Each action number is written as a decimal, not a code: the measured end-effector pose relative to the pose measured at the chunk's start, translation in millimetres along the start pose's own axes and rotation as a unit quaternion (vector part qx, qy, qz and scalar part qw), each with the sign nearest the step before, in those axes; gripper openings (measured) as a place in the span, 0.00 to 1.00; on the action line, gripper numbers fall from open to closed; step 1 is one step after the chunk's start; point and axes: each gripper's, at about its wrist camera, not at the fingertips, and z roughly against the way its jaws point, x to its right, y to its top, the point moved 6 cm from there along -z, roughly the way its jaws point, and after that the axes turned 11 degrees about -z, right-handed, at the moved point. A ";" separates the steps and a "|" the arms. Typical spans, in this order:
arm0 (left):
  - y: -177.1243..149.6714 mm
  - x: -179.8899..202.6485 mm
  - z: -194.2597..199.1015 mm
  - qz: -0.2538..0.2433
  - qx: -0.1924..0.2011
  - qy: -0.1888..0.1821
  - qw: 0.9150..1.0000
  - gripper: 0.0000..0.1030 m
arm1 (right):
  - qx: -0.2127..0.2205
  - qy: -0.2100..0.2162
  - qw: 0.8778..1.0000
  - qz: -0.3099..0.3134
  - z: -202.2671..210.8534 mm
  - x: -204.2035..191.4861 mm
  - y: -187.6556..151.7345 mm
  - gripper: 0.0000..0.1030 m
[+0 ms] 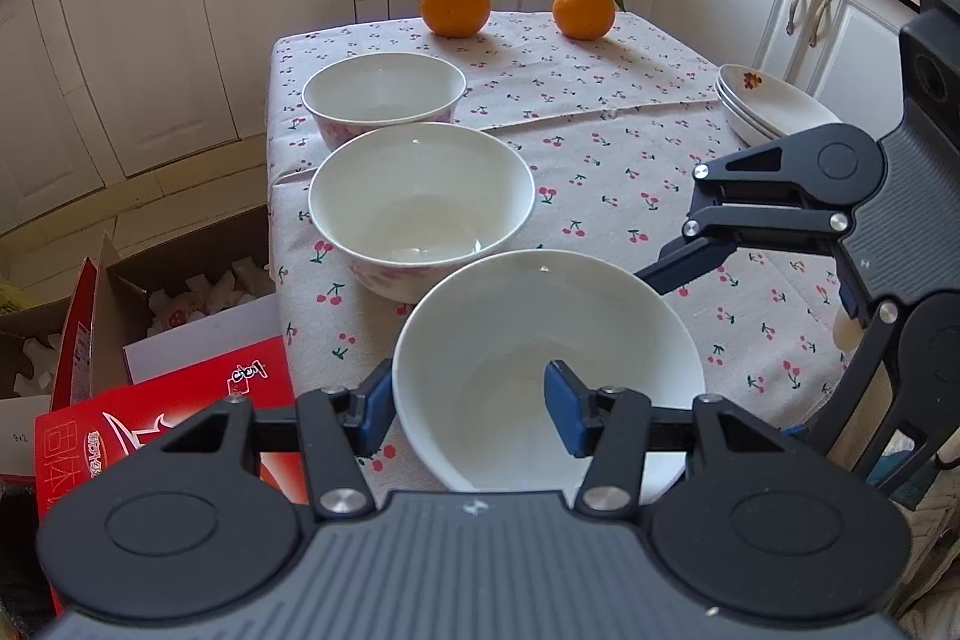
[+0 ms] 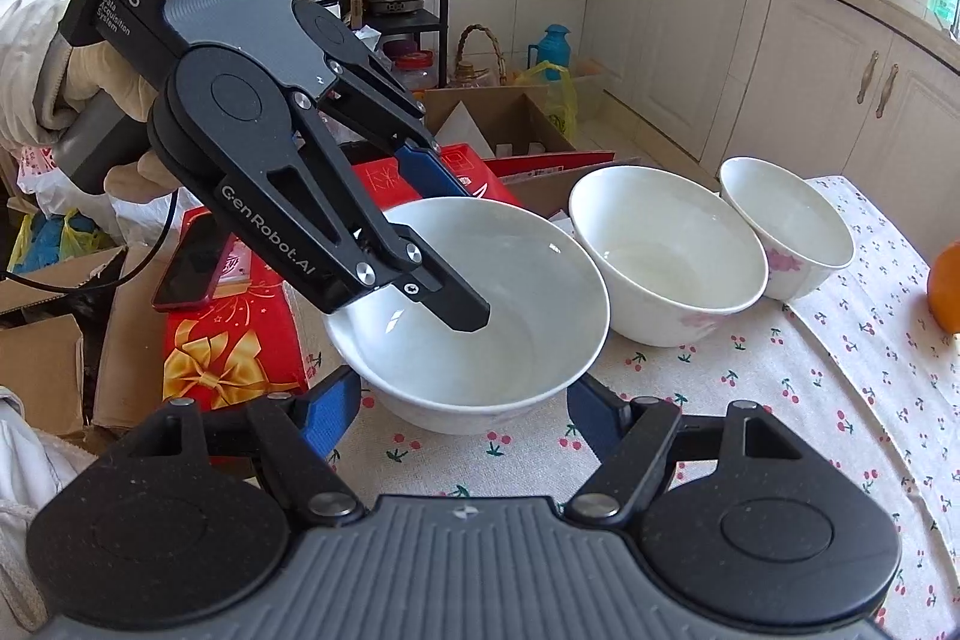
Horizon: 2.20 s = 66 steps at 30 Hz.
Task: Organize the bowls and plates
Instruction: 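Carry the white bowl with the left tool and set it beside the other bowls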
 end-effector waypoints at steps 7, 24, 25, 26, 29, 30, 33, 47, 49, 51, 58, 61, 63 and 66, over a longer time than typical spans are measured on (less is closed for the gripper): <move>12.9 20.1 -3.2 -0.012 0.001 -0.011 1.000 0.50 | 0.007 -0.003 1.000 -0.009 19.7 7.7 -9.7 0.77; 79.7 83.2 -44.1 -0.079 0.027 -0.066 0.994 0.50 | 0.023 -0.077 0.995 -0.063 79.9 56.9 -53.8 0.77; 83.2 86.6 -47.2 -0.084 0.028 -0.069 0.994 0.50 | 0.022 -0.083 0.994 -0.066 81.4 62.3 -56.2 0.77; 86.5 89.2 -50.5 -0.088 0.029 -0.072 0.993 0.50 | 0.021 -0.089 0.993 -0.069 83.9 66.5 -59.3 0.77; 95.1 94.8 -60.8 -0.096 0.029 -0.080 0.992 0.50 | 0.021 -0.099 0.992 -0.080 89.0 77.2 -65.3 0.77; 97.8 96.3 -64.3 -0.099 0.029 -0.082 0.991 0.50 | 0.021 -0.102 0.991 -0.084 90.0 80.2 -66.9 0.77; 104.6 99.8 -74.1 -0.104 0.026 -0.087 0.990 0.50 | 0.022 -0.109 0.989 -0.093 92.5 89.9 -72.1 0.77; 117.7 106.5 -100.3 -0.108 0.023 -0.096 0.989 0.50 | 0.016 -0.120 0.985 -0.124 88.4 113.3 -84.6 0.77; 118.7 105.8 -102.6 -0.106 0.022 -0.096 0.989 0.50 | 0.017 -0.121 0.984 -0.127 87.2 115.1 -84.9 0.78; 118.8 105.3 -103.7 -0.107 0.024 -0.093 0.990 0.50 | 0.020 -0.120 0.984 -0.130 87.1 116.2 -84.8 0.78; 119.5 108.2 -96.3 -0.118 0.051 -0.081 0.988 0.82 | 0.034 -0.111 0.984 -0.136 90.1 115.6 -83.4 0.95; 120.1 107.9 -88.0 -0.131 0.068 -0.060 0.987 0.87 | 0.043 -0.108 0.984 -0.133 94.3 112.5 -80.6 0.97; 119.4 106.1 -82.5 -0.133 0.075 -0.052 0.987 0.90 | 0.045 -0.112 0.984 -0.130 96.1 110.5 -79.7 0.98; 116.5 102.6 -73.4 -0.126 0.085 -0.049 0.987 0.91 | 0.049 -0.113 0.984 -0.127 98.7 107.8 -77.7 0.99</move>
